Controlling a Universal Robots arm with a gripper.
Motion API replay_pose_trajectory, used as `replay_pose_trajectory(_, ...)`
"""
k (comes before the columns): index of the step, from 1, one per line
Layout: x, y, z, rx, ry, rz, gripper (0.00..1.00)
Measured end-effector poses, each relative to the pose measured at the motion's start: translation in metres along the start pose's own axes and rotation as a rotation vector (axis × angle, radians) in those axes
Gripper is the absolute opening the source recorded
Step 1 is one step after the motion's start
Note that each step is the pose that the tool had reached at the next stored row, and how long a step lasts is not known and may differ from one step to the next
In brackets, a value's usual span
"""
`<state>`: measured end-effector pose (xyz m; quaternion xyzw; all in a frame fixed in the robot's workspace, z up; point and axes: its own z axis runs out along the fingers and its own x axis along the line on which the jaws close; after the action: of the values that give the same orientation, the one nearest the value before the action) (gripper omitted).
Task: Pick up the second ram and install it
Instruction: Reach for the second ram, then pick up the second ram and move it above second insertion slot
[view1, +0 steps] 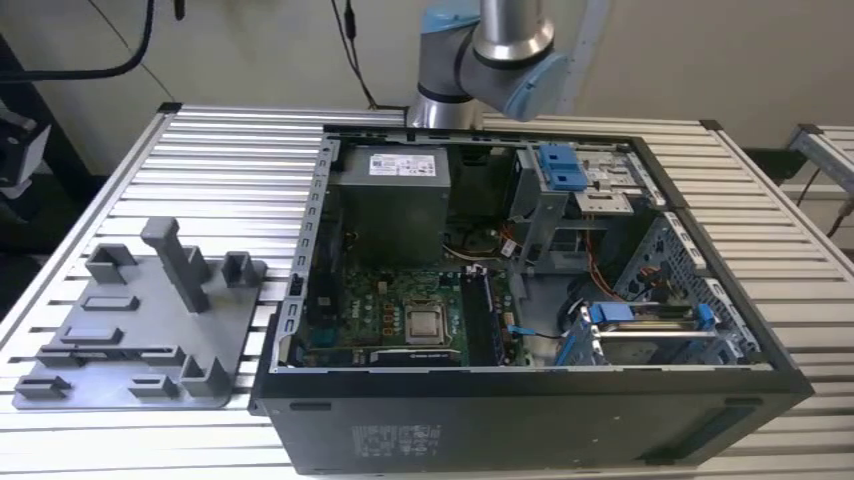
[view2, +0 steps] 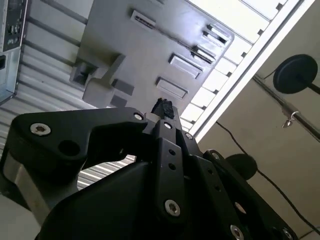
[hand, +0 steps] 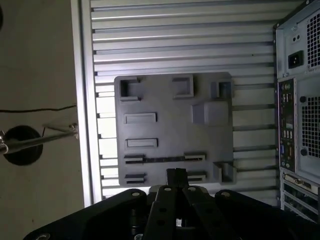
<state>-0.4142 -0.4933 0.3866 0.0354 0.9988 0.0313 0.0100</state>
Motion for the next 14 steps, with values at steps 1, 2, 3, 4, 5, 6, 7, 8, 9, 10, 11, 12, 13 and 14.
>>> replay_pose_trajectory(1,-0.0001,-0.0038,-0.0001,0.0001,0.0001,0.000,0.11)
replay_pose_trajectory(2,-0.0001,-0.0073,-0.0001,0.0001,0.0001,0.000,0.11)
replay_pose_trajectory(3,-0.0001,-0.0105,-0.0001,0.0002,0.0001,0.000,0.11)
replay_pose_trajectory(4,0.0000,-0.0136,-0.0002,0.0001,0.0001,0.000,0.11)
replay_pose_trajectory(5,0.0001,-0.0163,-0.0002,0.0001,0.0000,0.000,0.11)
replay_pose_trajectory(6,0.0002,-0.0174,-0.0001,0.0002,0.0001,0.000,0.11)
replay_pose_trajectory(7,0.0002,-0.0173,0.0004,-0.0001,-0.0001,0.000,0.11)
replay_pose_trajectory(8,0.0003,-0.0173,0.0006,0.0002,0.0006,0.000,0.11)
replay_pose_trajectory(9,0.0003,-0.0174,0.0006,0.0003,0.0014,0.000,0.11)
replay_pose_trajectory(10,0.0003,-0.0174,0.0006,0.0003,0.0017,0.000,0.11)
replay_pose_trajectory(11,0.0003,-0.0174,0.0006,0.0004,0.0019,0.000,0.11)
replay_pose_trajectory(12,0.0003,-0.0174,0.0007,0.0003,0.0022,0.000,0.11)
replay_pose_trajectory(13,0.0003,-0.0174,0.0008,0.0002,0.0030,0.000,0.11)
replay_pose_trajectory(14,0.0003,-0.0174,0.0007,0.0004,0.0043,0.000,0.11)
